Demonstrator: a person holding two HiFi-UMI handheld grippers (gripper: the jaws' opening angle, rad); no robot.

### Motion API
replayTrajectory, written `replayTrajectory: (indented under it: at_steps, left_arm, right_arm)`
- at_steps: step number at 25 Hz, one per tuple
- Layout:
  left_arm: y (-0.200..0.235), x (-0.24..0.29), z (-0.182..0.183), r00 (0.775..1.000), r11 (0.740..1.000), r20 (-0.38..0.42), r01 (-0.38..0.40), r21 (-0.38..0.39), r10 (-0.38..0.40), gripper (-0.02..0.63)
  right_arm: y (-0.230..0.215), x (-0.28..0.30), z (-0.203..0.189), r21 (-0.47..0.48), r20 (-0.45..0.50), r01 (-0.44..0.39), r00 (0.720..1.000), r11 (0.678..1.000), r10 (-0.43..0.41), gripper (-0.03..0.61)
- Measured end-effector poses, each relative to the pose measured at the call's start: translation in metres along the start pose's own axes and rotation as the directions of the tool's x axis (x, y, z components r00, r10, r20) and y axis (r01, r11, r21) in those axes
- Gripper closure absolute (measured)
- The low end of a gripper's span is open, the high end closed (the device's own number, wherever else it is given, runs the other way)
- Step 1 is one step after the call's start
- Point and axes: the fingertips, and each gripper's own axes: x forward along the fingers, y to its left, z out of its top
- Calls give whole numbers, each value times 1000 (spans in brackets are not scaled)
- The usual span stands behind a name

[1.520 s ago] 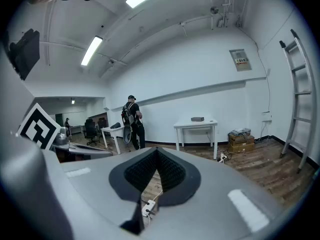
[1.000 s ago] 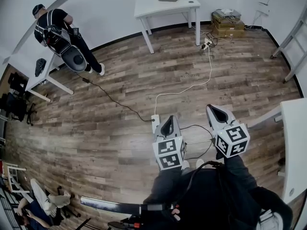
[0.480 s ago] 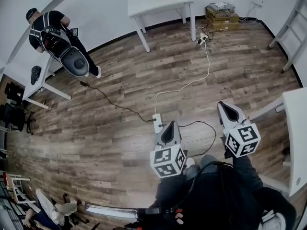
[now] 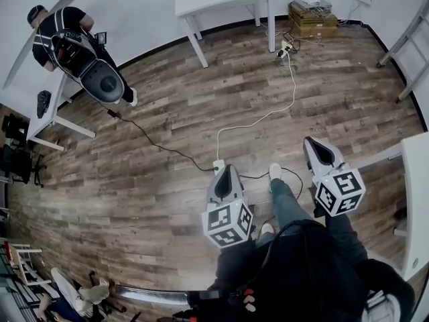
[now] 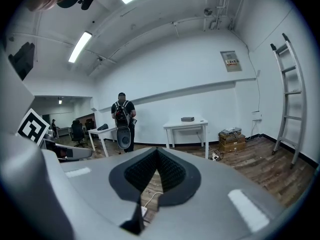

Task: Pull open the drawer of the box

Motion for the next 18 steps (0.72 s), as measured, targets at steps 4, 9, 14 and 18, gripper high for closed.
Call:
replayTrajectory:
  at_steps: [4,9,14,18]
  left_arm:
    - [12,75,36,999,999,17,-44,13,44,620]
    - [7,186,112,997,998,54,-59,37,57,619]
    - [-7,280,153,997,998,56,-46,40,44,618]
    - [-17,340,164,999,999,27,-19,30,18,619]
  right_arm:
    - [-33,81,28,-13,-1,-32,999,999,32,586]
    - [-85,184,90,-47,17,-77,997,996,78,586]
    - [-136,263,130,-64,23,-105,994,992,107,586]
    - [-166,312,142,-43,18,-110,994,993,111,586]
